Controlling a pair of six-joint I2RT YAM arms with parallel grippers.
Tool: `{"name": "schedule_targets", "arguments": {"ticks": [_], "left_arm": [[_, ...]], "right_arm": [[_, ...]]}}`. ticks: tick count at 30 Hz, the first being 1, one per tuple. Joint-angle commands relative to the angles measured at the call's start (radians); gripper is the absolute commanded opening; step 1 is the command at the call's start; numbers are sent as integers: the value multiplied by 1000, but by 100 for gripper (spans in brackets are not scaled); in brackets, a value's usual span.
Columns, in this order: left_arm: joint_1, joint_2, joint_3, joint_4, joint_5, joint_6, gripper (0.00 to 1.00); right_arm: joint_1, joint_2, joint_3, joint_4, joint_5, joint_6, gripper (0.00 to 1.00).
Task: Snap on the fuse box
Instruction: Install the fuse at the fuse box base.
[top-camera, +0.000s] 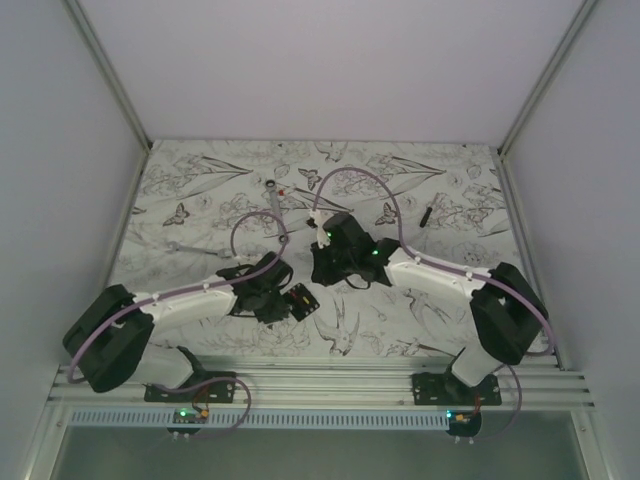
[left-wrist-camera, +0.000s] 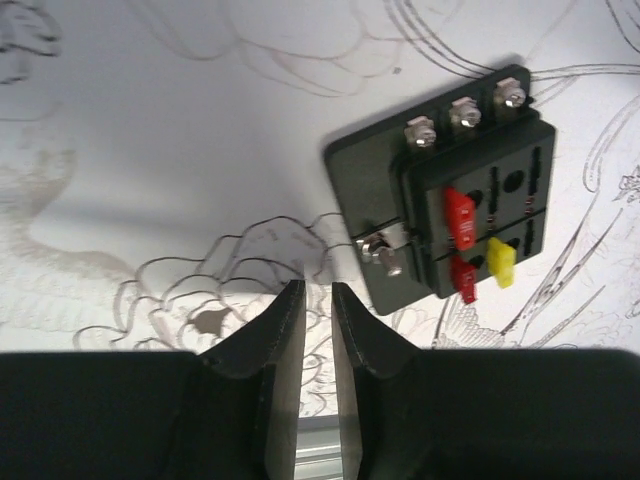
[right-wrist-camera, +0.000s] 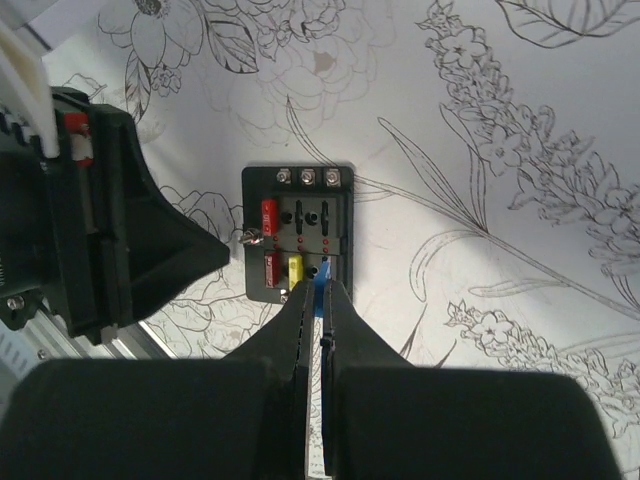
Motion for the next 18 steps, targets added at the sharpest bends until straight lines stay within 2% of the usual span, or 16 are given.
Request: {"name": "schedule_targets", "arguments": {"ticks": [1, 5, 9, 12, 15, 18], "left_arm": [[34, -79, -64, -44, -50, -3, 22], [90, -116, -93, -45, -23, 16, 27], [148, -209, -124, -47, 1, 53, 39], [190, -271, -153, -52, 0, 80, 52], [229, -330, -181, -59, -4, 100, 60], [261, -380, -206, -66, -7, 115, 63]], "right_arm": [[-6, 61, 94, -108, -84, -88, 0], [-5, 120, 151, -141, -114, -131, 0], [15, 182, 208, -169, -113, -153, 0], [32, 225, 257, -205, -84, -162, 0], [45, 252, 290, -231, -63, -164, 0], [57, 275, 312, -249, -39, -159, 0]]}}
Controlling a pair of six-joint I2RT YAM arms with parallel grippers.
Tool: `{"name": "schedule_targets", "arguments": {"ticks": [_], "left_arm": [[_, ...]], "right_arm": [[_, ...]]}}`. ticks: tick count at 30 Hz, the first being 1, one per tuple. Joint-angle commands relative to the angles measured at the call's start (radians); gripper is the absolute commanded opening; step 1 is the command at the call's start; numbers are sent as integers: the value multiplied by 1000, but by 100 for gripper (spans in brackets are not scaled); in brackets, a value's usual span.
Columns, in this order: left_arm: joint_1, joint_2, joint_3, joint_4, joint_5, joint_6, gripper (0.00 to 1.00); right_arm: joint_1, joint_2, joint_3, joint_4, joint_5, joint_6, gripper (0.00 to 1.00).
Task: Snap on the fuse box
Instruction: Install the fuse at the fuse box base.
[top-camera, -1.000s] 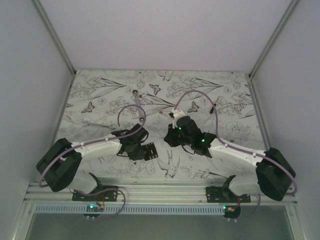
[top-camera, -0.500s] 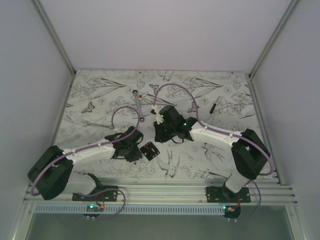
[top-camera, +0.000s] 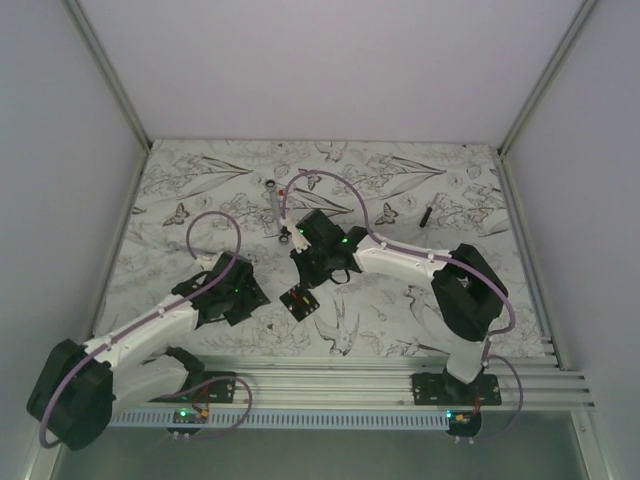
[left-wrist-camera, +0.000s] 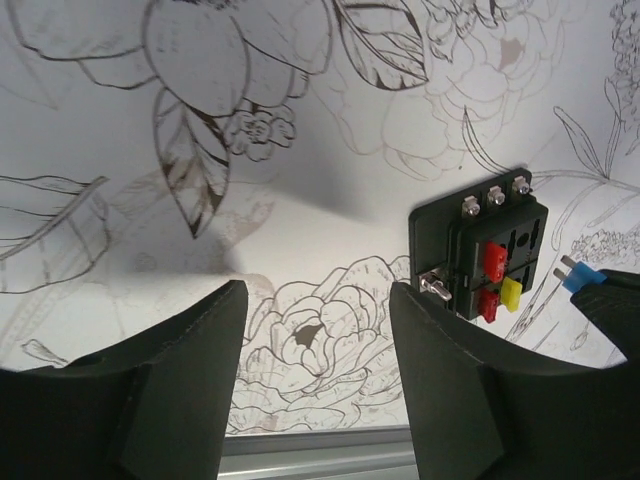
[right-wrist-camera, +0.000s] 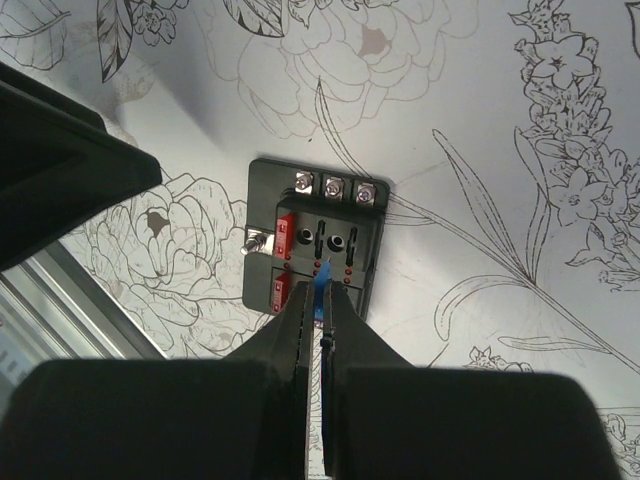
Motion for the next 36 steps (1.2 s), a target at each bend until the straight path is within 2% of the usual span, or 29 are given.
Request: {"name": "schedule_targets", "arguments": {"ticks": [1, 11, 28, 36], "left_arm": [[46, -68, -45, -45, -3, 47, 65], [76, -143, -75, -73, 1, 66, 86], [79, -172, -83, -91, 0, 66, 95], [79, -175, -83, -94, 5, 63, 97]], "right_arm": [[22, 34, 62, -56, 40, -12, 0], [62, 90, 115, -76, 88, 15, 0], [81, 126, 140, -90, 153, 36, 0], [106, 175, 184, -157, 220, 45, 0]]}}
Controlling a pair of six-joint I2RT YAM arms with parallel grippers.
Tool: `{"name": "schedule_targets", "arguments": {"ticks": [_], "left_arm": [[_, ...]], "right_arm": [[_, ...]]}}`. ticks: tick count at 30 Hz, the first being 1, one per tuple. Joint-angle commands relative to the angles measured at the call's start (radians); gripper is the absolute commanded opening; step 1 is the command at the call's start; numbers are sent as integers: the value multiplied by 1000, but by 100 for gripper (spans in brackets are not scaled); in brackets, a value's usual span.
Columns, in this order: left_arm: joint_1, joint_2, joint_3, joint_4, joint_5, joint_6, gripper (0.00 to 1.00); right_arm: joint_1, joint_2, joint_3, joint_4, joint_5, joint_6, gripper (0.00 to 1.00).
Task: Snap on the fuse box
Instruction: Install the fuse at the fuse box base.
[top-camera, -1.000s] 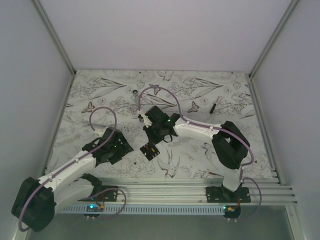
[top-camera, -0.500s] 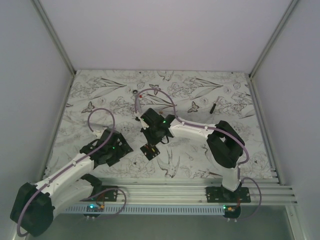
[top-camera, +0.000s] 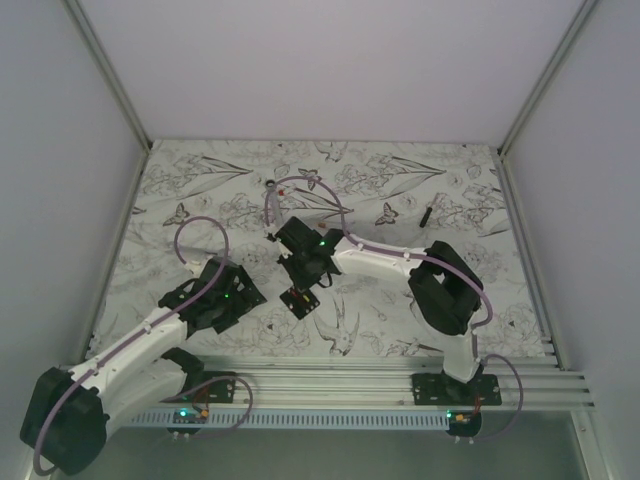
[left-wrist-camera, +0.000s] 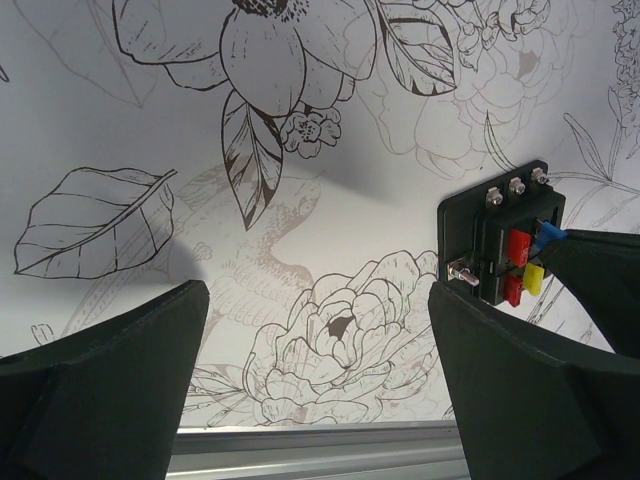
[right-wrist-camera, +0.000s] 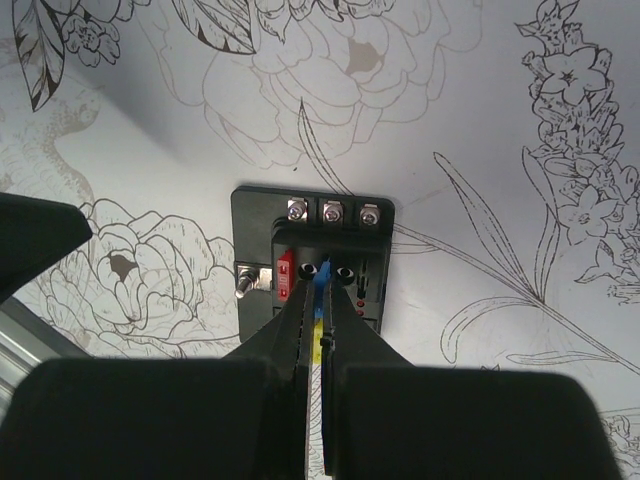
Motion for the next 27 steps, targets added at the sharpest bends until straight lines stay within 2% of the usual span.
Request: {"name": "schedule_targets", "arguments": {"ticks": [1, 9, 19, 27], "left_arm": [[6, -9, -16, -40, 6, 16, 97], [6, -12, -16, -40, 10, 14, 98], [6, -29, -21, -42, 22, 19, 99], [6, -35, -17, -42, 36, 30, 99]], "right_arm": [[28, 48, 47, -63, 74, 11, 0], [54, 81, 63, -102, 120, -11, 0], [25, 39, -14, -95, 14, -53, 0], [-18, -11, -40, -108, 7, -60, 0]]}}
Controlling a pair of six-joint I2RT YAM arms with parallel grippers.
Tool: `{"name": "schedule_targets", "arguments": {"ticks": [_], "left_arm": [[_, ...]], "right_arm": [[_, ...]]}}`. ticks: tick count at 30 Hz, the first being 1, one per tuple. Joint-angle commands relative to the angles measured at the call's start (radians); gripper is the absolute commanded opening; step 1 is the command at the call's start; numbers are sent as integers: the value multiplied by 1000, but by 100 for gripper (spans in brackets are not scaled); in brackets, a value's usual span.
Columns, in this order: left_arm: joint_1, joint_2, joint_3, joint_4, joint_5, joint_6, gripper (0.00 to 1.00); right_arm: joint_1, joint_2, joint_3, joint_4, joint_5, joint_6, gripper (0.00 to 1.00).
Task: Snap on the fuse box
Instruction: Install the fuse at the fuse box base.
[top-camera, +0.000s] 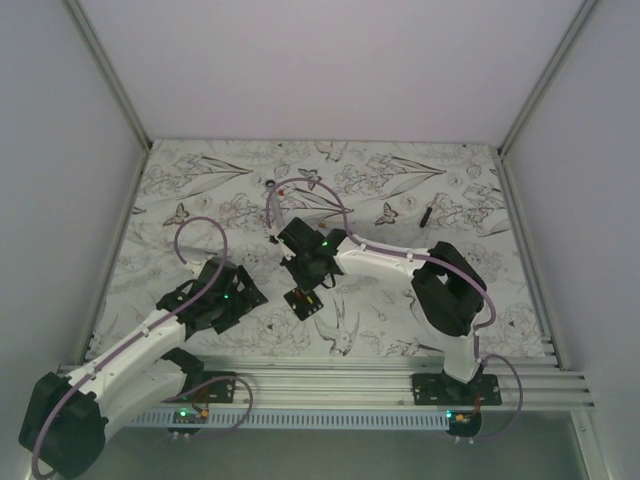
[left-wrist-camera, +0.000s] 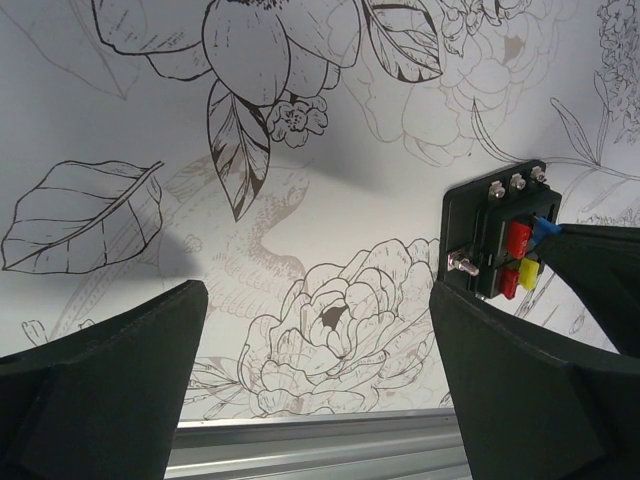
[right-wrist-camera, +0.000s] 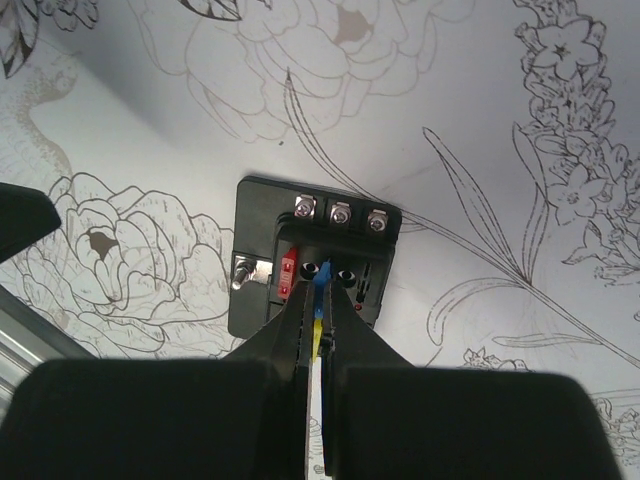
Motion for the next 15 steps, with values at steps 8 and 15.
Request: {"name": "schedule_targets", "arguments": {"ticks": [8, 15], "left_arm": [[6, -9, -8, -39, 29, 25, 98], [6, -1, -3, -38, 31, 26, 99]], "right_arm": [[-23, -16, -10, -54, -23, 6, 0], [-23, -13, -2, -23, -42, 30, 0]]}}
